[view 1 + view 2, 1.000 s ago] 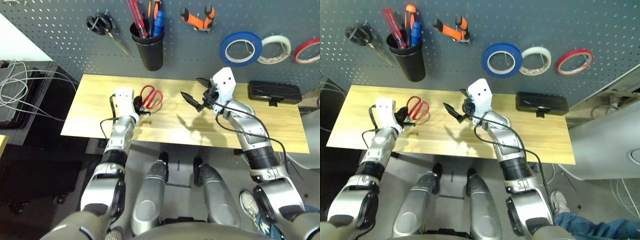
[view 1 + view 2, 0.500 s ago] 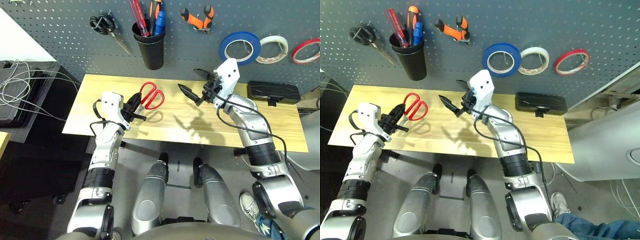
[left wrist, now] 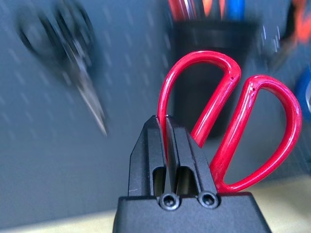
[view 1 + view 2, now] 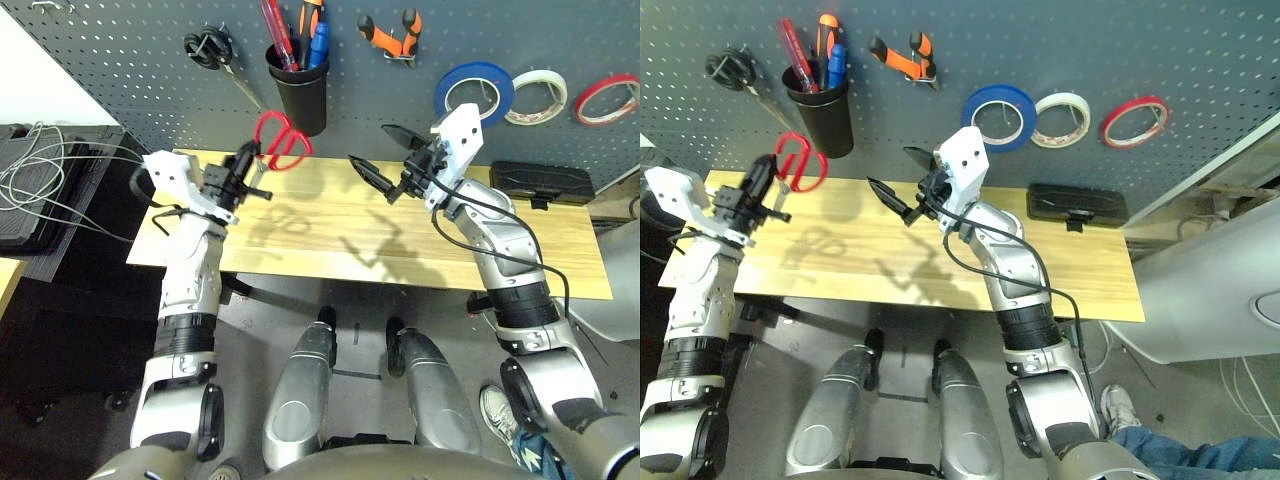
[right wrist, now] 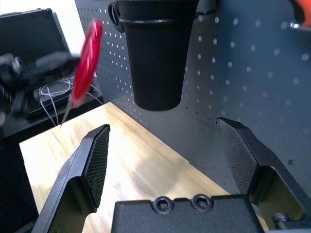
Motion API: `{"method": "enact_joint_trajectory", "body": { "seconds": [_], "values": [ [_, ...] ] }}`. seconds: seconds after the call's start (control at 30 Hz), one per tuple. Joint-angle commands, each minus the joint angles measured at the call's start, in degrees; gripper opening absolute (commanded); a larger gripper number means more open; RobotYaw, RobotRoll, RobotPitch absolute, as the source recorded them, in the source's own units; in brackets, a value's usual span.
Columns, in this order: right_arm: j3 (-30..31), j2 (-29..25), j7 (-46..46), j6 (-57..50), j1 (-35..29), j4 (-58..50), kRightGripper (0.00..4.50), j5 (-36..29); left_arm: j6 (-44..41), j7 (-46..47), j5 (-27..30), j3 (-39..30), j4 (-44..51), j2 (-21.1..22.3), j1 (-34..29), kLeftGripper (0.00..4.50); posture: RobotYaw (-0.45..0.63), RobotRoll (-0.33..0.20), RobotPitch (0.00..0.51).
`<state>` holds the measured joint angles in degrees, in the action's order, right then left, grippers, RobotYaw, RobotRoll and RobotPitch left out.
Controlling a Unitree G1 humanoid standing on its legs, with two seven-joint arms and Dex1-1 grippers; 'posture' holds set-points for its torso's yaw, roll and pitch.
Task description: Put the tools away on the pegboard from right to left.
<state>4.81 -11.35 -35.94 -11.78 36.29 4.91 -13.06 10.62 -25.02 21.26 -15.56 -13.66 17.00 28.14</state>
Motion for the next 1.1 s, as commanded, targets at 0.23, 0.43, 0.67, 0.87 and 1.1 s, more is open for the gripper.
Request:
{"method": "enact_joint_trajectory", "body": {
  "seconds": [0.23, 0.43, 0.67, 0.87, 1.1],
  "values": [
    [-0.2, 1.5, -0.1, 1.3, 1.6, -1.3, 4.5, -1.4, 3.0, 3.2, -0.5, -1.8, 0.2, 0.4, 2.7, 0.02, 0.03, 0.0, 0.297],
    [0.0, 2.3, -0.2, 1.8, 2.2, -1.3, 4.5, -1.5, 4.4, 5.8, -0.7, -4.1, -5.4, 1.3, 6.1, 0.02, 0.04, 0.0, 0.296],
    [0.2, 3.0, 0.0, 1.8, 2.8, -1.1, 4.5, -1.4, 7.5, 5.2, -1.8, -4.2, -14.2, 3.2, 10.1, 0.02, 0.04, 0.0, 0.294],
    [0.3, 3.0, 0.0, 1.6, 2.6, -1.5, 4.5, -1.4, 9.9, 4.9, -1.6, -4.3, -18.0, 3.5, 12.5, 0.02, 0.03, 0.0, 0.291],
    [0.3, 2.7, -0.1, 1.5, 2.2, -1.7, 4.5, -1.3, 11.8, 4.5, -1.0, -4.1, -16.3, 3.0, 12.6, 0.02, 0.03, 0.0, 0.291]
  ]
}}
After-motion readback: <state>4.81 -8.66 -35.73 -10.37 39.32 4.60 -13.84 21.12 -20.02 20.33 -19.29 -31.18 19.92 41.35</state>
